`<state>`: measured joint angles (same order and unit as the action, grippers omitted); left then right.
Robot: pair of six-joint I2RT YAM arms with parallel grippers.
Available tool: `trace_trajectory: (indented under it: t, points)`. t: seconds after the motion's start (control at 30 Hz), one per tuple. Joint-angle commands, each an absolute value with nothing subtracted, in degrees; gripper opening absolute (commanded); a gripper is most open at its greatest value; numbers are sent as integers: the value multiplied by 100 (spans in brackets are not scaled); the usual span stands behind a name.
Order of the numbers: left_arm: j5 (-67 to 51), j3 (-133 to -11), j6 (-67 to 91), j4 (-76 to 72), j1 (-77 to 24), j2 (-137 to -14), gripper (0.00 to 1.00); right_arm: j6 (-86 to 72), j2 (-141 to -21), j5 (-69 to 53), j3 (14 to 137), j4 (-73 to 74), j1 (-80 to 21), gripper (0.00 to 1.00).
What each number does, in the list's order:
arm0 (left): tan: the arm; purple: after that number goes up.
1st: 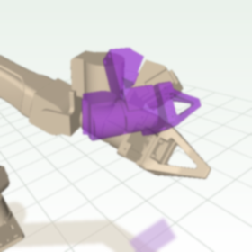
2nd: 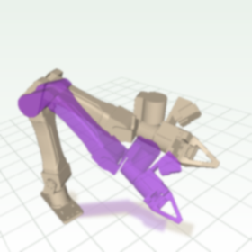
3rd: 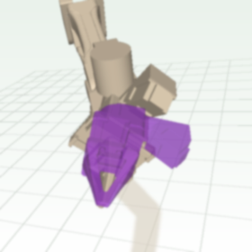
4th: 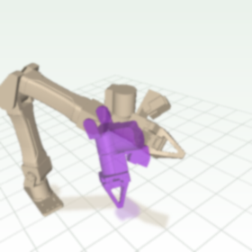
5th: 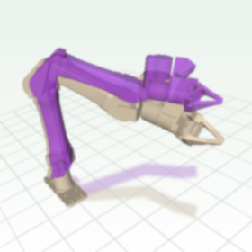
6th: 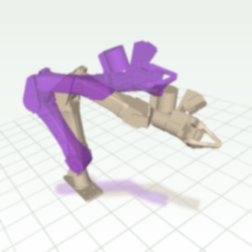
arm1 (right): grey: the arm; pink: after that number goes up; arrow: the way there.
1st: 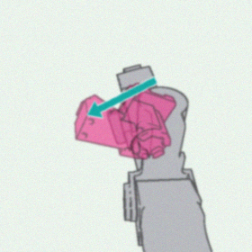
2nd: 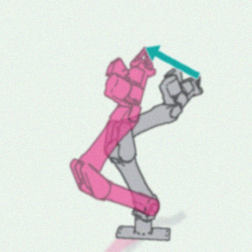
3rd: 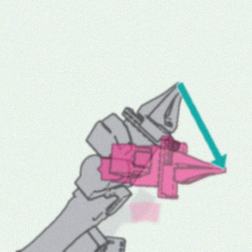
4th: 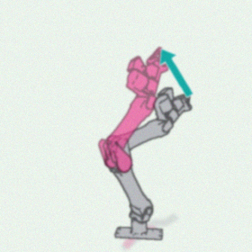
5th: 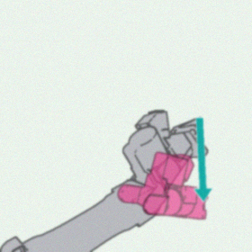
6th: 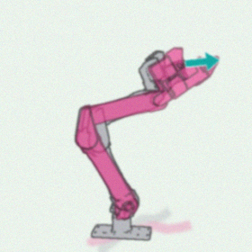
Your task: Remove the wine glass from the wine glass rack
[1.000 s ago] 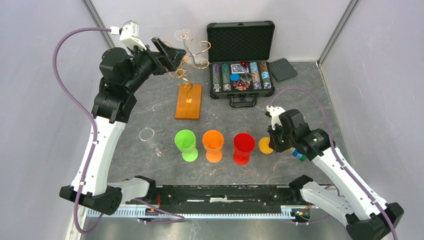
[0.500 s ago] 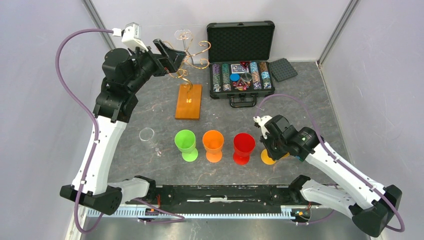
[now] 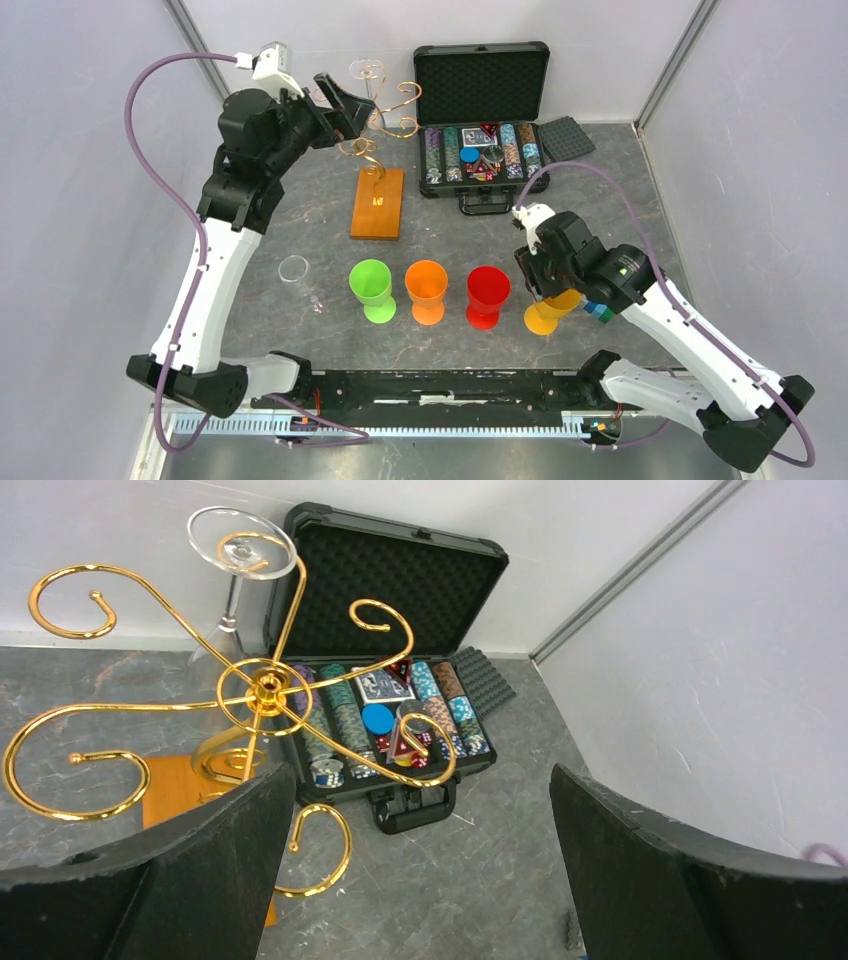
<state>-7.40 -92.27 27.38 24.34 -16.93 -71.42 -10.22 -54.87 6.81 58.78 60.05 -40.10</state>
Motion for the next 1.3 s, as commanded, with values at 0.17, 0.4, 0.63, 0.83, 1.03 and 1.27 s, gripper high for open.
trace_trajectory:
  t: [0.17, 0.4, 0.63, 0.83, 1.03, 1.27]
  points:
    - [-618, -10077, 3360, 2146, -1303, -7993, 100, -1254, -5376, 1779, 6649, 4940, -4034, 52]
    - [-948, -10410, 5039, 1252, -569, -8935, 87, -1321, -5127, 1878, 6365, 4114, -4034, 52]
    - [-1004, -11181, 5559, 1221, -432, -9984, 68, -1329, -4865, 1888, 6026, 3819, -4034, 52]
    - [-480, -11312, 5932, 1313, -489, -10351, 51, -1467, -4835, 2170, 5915, 3924, -4034, 53]
    - [109, -11362, 5990, 1437, -660, -10503, 52, -1524, -4729, 2266, 5820, 3892, -4034, 53]
    - [673, -11336, 6002, 1640, -860, -10581, 46, -1564, -4576, 2381, 5709, 3894, -4034, 53]
